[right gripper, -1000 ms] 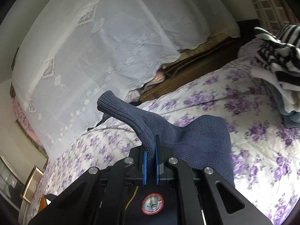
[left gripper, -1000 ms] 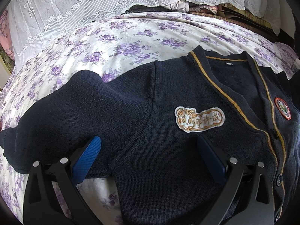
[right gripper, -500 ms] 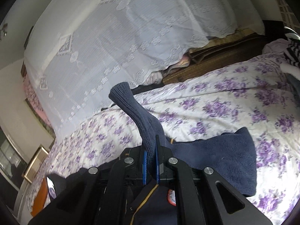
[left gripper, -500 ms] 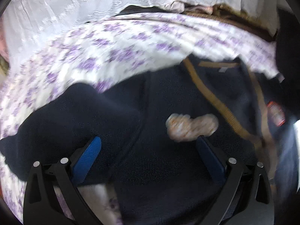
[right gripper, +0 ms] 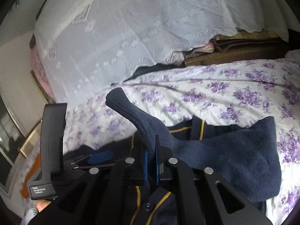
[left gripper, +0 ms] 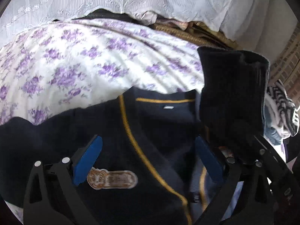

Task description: Fold small clothes

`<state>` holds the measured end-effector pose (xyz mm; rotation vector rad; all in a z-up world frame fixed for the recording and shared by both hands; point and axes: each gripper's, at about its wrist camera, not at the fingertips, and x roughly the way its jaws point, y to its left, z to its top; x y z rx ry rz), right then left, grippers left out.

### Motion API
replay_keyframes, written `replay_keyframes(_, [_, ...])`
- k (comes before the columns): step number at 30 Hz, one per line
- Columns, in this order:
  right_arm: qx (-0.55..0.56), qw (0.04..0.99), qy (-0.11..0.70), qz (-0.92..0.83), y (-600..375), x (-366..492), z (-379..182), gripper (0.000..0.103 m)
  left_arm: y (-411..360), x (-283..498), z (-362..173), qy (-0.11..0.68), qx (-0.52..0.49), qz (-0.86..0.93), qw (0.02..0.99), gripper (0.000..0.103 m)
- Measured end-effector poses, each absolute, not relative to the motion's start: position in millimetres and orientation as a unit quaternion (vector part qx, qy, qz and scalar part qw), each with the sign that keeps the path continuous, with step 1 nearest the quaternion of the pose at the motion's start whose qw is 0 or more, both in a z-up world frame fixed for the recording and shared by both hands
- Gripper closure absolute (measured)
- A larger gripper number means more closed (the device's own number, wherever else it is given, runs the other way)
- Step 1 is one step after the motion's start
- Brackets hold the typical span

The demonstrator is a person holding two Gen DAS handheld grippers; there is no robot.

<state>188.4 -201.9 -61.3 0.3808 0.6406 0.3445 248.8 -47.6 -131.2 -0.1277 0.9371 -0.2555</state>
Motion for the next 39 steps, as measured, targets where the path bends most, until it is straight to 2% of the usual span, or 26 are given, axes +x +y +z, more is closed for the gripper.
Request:
replay_keyframes(7, [0.202, 0.889, 0.358, 0.199, -193.2, 201.1, -84.5, 0.093, -34.9, 249.7, -143.7, 0.457, -0.044, -0.086, 0.884, 0.006])
replay_keyframes(11, [0.224, 0.867, 0.387, 0.22, -195.4, 203.8, -95.7, 0.088, -26.5, 245.0, -144.7, 0.454, -0.056, -0.09, 0.885, 0.006])
replay_keyframes(16, [0.192, 0.873, 0.381, 0.237, -190.4, 195.0, -87.6, 0.076, -16.7, 230.1, -128.2, 0.416, -0.088, -0.101, 0.899, 0.006])
replay_keyframes(18, [0.182, 0.877, 0.374, 0.241, -188.9, 192.4, -83.0, 0.069, -9.8, 228.7, -121.5, 0.407, -0.113, -0.113, 0.899, 0.006])
replay_keyframes(23, [0.124, 0.869, 0.403, 0.257, -175.4, 192.0, -87.8, 0.058, 2.3, 233.8, -123.5, 0.428, -0.173, -0.156, 0.873, 0.006])
replay_keyframes(26, [0.104, 0.871, 0.402, 0.262, -172.3, 188.5, -85.3, 0.058, 7.0, 235.7, -125.8, 0.441, -0.194, -0.17, 0.86, 0.006])
replay_keyframes(31, [0.128, 0.876, 0.38, 0.267, -196.3, 185.0, -68.4, 0.058, 3.1, 237.9, -136.1, 0.471, -0.177, -0.174, 0.846, 0.006])
replay_keyframes(35, [0.158, 0.885, 0.357, 0.254, -228.3, 185.4, -54.8, 0.058, 16.9, 237.1, -131.8, 0.464, -0.215, -0.188, 0.838, 0.006])
replay_keyframes(37, [0.171, 0.892, 0.347, 0.235, -242.5, 186.3, -51.9, 0.065, 22.6, 237.2, -130.3, 0.464, -0.234, -0.201, 0.83, 0.006])
replay_keyframes(39, [0.179, 0.897, 0.35, 0.202, -257.6, 190.4, -53.1, 0.088, 23.3, 238.3, -133.4, 0.47, -0.248, -0.212, 0.82, 0.006])
